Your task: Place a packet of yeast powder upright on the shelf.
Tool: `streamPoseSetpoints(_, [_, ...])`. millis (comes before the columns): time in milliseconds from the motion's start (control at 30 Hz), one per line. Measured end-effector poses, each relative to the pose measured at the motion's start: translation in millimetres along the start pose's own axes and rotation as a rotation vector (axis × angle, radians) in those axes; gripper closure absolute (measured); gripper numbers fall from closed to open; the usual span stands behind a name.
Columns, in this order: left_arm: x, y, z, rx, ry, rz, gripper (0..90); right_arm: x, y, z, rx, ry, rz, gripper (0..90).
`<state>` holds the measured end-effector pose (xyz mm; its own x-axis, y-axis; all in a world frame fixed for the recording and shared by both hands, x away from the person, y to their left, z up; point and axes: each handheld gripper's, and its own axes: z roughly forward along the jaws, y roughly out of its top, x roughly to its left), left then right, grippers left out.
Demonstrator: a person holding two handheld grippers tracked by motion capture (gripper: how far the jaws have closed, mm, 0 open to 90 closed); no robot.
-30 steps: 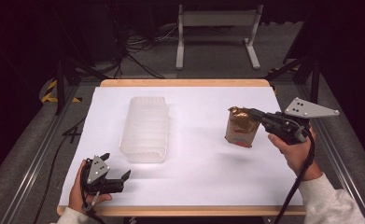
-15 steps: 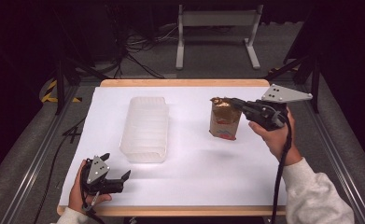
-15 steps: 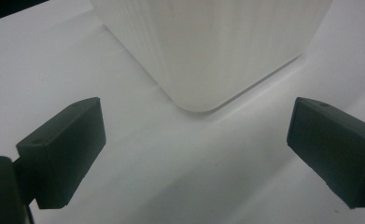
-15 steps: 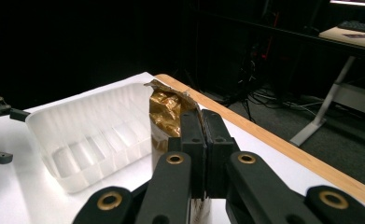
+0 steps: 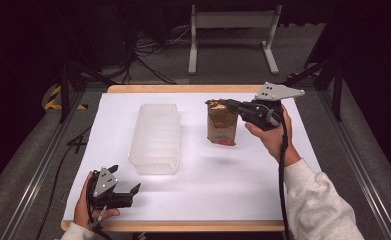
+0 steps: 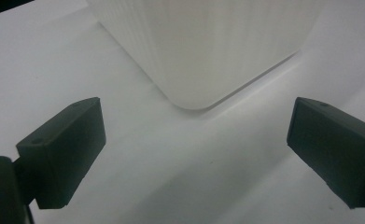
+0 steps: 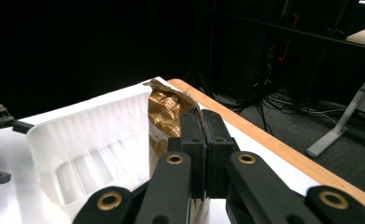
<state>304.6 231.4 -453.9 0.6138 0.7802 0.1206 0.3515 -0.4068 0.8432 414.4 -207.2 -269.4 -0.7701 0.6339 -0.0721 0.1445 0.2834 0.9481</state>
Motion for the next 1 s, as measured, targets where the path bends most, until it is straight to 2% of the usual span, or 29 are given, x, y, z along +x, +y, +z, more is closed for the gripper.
streamPoseSetpoints(167, [0.7,-0.1,2.3,0.003,-0.006,-0.003,5.4,1.6,2.3,7.2,-0.037,0.029,-0.023,88.8])
streamPoseSetpoints(433, [0.4,2.2,3.3,-0.01,-0.018,-0.005,5.4,9.8,10.8,23.7,-0.047,0.065,-0.04,88.8])
streamPoseSetpoints(533, [-1.7,4.4,5.9,-0.011,-0.031,0.007,5.4,13.3,14.1,30.8,-0.054,0.081,-0.048,88.8])
streamPoseSetpoints(767, [-3.1,6.6,7.6,-0.02,-0.059,-0.004,5.4,18.6,22.9,56.6,-0.077,0.132,-0.038,88.8])
streamPoseSetpoints(1000, [-2.7,6.4,7.6,-0.023,-0.066,-0.007,5.5,23.2,31.2,77.5,-0.092,0.175,-0.02,88.7])
